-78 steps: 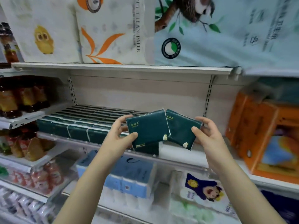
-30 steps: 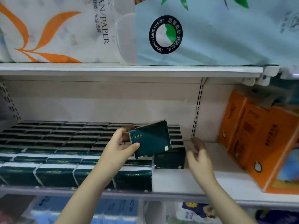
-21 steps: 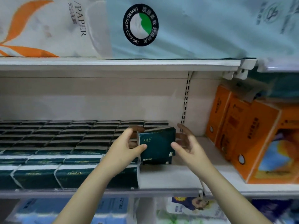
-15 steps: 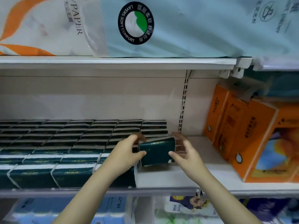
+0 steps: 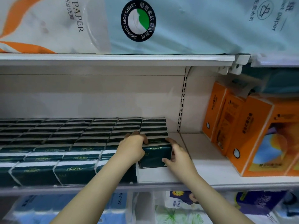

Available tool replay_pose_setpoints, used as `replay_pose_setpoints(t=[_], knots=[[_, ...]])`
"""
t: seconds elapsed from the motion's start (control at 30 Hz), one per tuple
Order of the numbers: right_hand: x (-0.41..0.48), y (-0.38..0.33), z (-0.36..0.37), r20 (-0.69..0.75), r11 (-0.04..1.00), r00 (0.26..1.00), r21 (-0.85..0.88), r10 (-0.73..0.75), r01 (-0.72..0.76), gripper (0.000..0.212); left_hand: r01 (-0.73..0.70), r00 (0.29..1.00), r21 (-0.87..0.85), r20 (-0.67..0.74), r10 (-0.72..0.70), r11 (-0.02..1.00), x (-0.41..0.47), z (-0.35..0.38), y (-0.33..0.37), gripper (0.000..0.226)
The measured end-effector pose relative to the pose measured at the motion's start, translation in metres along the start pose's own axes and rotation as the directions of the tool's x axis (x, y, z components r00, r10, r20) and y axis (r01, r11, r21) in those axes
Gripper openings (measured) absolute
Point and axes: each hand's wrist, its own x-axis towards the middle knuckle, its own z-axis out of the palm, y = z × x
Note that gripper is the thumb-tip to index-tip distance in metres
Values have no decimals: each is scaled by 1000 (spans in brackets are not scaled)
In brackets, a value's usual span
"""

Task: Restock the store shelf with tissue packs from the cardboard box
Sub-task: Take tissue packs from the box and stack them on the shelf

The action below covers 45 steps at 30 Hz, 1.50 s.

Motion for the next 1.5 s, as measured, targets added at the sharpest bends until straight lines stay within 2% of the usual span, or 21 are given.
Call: replay_pose_setpoints(t=[0.17,0.27,0.33,0.43,0.47,0.57,0.67,0.73,0.83,0.93,1.07,1.13,1.33,1.5], knots=[[-5,-3,4,-8,1000,1000,-4,15,-15,75,-31,998,-16,52,32,999,-3,-5,0,44],[-8,-2,3,-14,999,999,22,33,-32,57,-56,996,-127,66,65,990,-10,-10,-5,48],[-10,-5,1,-32,998,998,37,48,-47,56,-67,997,-181,34,74,981,-18,-13,-9,49],[-16,-10,-5,-82,999,997,54,1,3,85,-74,997,-223,-33,68,972,-32,-19,-14,47],[-19,-12,-7,-85,999,996,40,-17,21,87,-72,997,-236,-54,60,969,-36,-21,-16,46],[-25,-16,-14,-58,999,998,-9,-41,40,79,-67,990,-292,-135,28,954,-50,-24,-17,41],[-26,-21,-21,-87,992,989,26,-121,123,70,-74,976,-363,-218,-8,929,-66,-25,-12,38],[-27,-24,-26,-107,981,979,65,-174,181,64,-55,972,-456,-226,-56,888,-78,-24,-8,32],[-35,-30,-35,-101,956,973,187,-210,225,58,-23,954,-709,-225,-196,705,-99,-17,-3,23],[-45,-37,-46,-81,890,968,381,-239,252,51,-32,908,-787,-280,-311,616,-122,-11,5,24],[-69,-47,-59,4,751,961,625,-275,212,37,-67,853,-856,-316,-415,512,-159,1,23,27],[-83,-51,-59,63,709,952,682,-299,178,30,-61,829,-868,-319,-460,492,-182,10,29,28],[-120,-57,-24,252,681,898,729,-360,68,26,38,759,-865,-301,-577,501,-263,36,28,30],[-160,-70,16,480,693,792,714,-379,-101,25,150,656,-890,-236,-717,430,-337,58,11,31]])
